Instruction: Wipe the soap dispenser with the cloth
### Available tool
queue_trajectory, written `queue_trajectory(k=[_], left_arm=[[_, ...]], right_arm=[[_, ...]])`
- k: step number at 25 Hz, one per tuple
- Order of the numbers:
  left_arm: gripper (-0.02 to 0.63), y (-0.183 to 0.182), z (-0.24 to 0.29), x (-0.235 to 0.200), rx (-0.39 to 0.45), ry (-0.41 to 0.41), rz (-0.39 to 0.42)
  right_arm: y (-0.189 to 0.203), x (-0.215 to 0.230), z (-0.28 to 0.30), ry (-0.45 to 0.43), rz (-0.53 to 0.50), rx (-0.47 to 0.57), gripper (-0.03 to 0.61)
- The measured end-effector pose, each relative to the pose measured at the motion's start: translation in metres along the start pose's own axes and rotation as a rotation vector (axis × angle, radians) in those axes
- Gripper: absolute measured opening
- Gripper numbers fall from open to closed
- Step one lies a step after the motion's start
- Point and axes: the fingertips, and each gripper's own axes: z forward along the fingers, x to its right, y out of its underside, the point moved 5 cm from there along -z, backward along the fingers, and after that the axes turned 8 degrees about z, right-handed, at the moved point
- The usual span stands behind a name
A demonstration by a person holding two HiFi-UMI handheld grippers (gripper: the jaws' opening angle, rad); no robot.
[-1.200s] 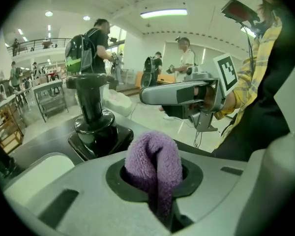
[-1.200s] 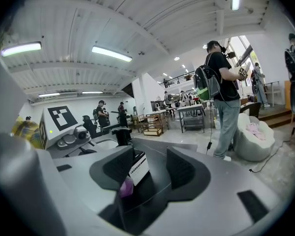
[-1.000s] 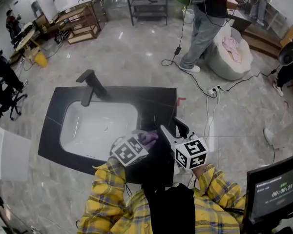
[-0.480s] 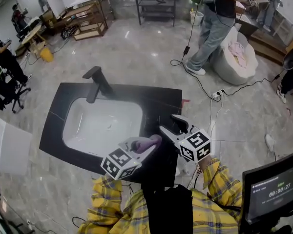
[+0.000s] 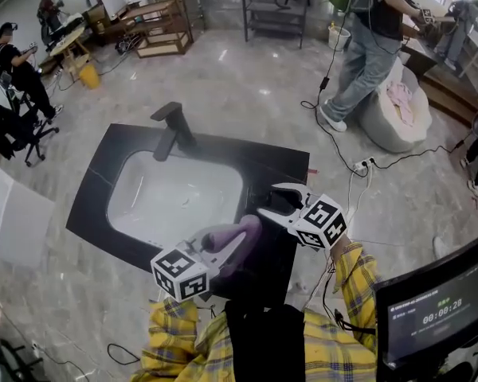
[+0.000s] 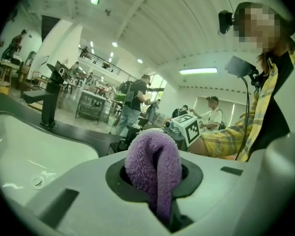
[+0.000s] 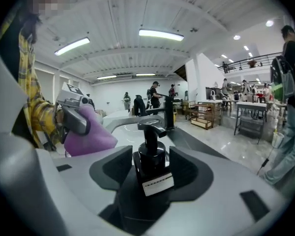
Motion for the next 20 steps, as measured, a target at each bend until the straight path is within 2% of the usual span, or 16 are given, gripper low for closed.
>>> queue_trajectory(k=[4, 7, 20], left_arm=[[0.043, 0.0, -0.012, -0.003, -0.002, -0.025, 0.002], [0.043, 0.001, -0.018, -0.001, 0.004, -0.033, -0.001], [0.043, 0.015, -0.031, -0.005, 0.02, -0.054, -0.037]], right_arm=[[-0.002, 0.001, 0.006, -0.043, -0.111, -0.049, 0.212], [-0.007, 0.005, 0.01, -0.062, -0.155, -0.078, 0.225], [-0.002, 0.008, 0.032, -0.185, -0.197, -0.211, 0.229]])
